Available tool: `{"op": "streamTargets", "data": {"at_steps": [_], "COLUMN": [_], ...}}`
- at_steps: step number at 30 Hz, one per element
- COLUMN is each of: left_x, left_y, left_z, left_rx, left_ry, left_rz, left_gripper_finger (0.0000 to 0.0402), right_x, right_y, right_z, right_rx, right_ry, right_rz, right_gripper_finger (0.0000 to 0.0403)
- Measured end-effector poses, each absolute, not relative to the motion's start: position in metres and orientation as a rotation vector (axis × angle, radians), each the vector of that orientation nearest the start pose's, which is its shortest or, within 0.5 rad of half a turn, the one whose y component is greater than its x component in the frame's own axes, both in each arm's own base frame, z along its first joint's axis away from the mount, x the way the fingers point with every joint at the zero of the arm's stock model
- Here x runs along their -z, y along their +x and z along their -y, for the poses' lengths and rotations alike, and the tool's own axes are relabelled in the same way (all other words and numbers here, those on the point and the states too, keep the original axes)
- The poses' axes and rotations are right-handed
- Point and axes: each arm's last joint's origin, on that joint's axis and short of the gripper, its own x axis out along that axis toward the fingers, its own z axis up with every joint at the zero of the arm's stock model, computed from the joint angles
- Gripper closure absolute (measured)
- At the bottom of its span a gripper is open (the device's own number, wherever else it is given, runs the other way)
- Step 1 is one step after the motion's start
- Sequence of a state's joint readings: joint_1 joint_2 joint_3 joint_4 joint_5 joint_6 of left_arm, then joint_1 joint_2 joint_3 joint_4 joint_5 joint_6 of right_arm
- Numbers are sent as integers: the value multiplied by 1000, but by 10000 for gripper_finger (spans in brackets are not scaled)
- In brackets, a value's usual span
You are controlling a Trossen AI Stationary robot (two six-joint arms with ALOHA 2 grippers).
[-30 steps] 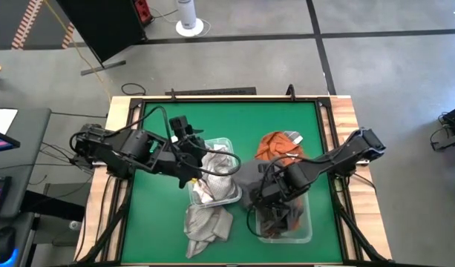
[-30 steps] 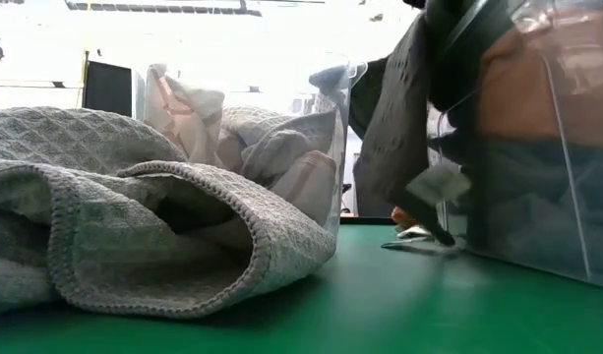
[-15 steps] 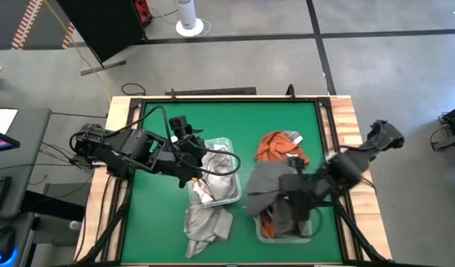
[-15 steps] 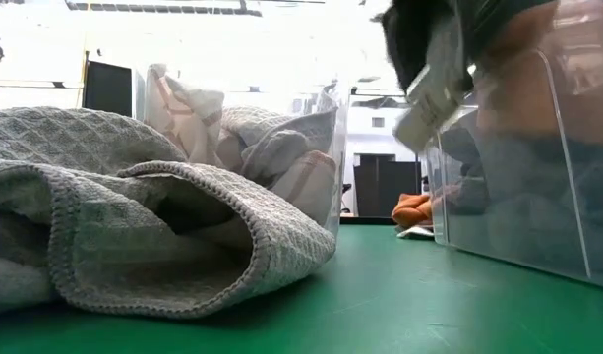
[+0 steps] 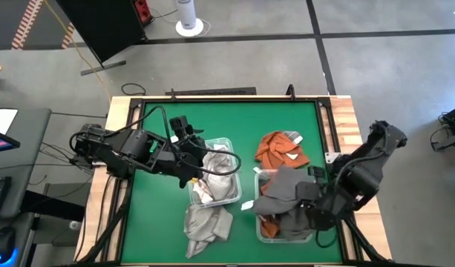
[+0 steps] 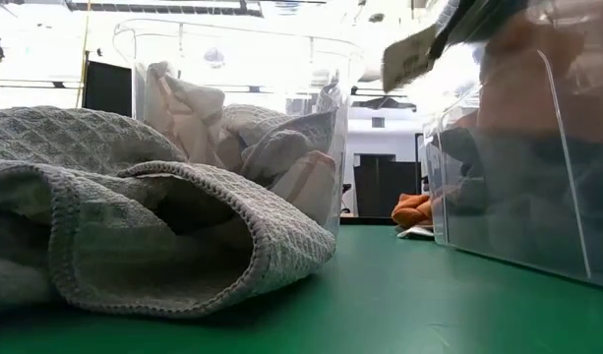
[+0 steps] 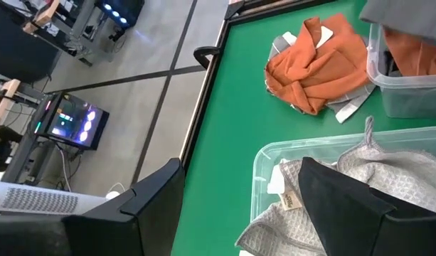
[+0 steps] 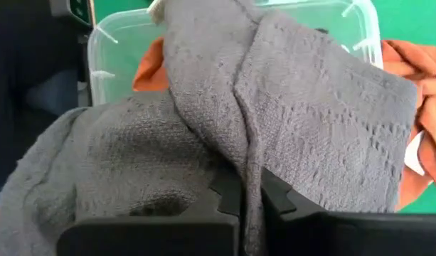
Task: Sort microfiber towel by color & place in baskets
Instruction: Put the grey microfiber towel into the right transparent bin
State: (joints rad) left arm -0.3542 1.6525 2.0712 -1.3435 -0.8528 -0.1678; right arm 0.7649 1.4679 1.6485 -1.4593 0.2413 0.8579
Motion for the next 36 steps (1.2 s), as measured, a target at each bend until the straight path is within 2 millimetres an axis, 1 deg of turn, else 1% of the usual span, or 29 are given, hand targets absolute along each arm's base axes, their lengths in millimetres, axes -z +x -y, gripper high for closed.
{"op": "streamTargets", "data": {"at_steps": [5,9,12,16,20,22,28,31,33,36], "left_x": [-452,-452,-451,-451,-451,-451,-451,-451,-451,-451], "left_y": [283,283,282,282,282,282,282,282,282,282], "left_z": [81,81,81,81,81,81,81,81,81,81], "left_rx": [-520,-523,-526,-528,-528,-528,-528,-528,-528,-528], "left_ry": [378,369,367,363,362,362,362,362,362,362], "left_rz": [-725,-723,-726,-728,-728,-728,-728,-728,-728,-728], "left_gripper_finger": [136,136,136,136,136,136,136,136,136,136], "right_x": [-353,-330,-314,-298,-285,-275,-234,-217,-210,-206], "right_y": [222,247,262,276,286,288,290,289,287,286], "right_z": [-175,-176,-177,-182,-189,-190,-184,-177,-173,-170], "right_rx": [77,90,86,53,26,20,-41,-39,-35,-59], "right_ry": [46,-22,-45,-45,-47,-47,-31,-43,-41,-17], "right_rz": [-1231,-1311,-1364,-1409,-1416,-1424,-1457,-1480,-1481,-1426], "right_gripper_finger": [370,373,372,371,371,371,371,370,370,370]}}
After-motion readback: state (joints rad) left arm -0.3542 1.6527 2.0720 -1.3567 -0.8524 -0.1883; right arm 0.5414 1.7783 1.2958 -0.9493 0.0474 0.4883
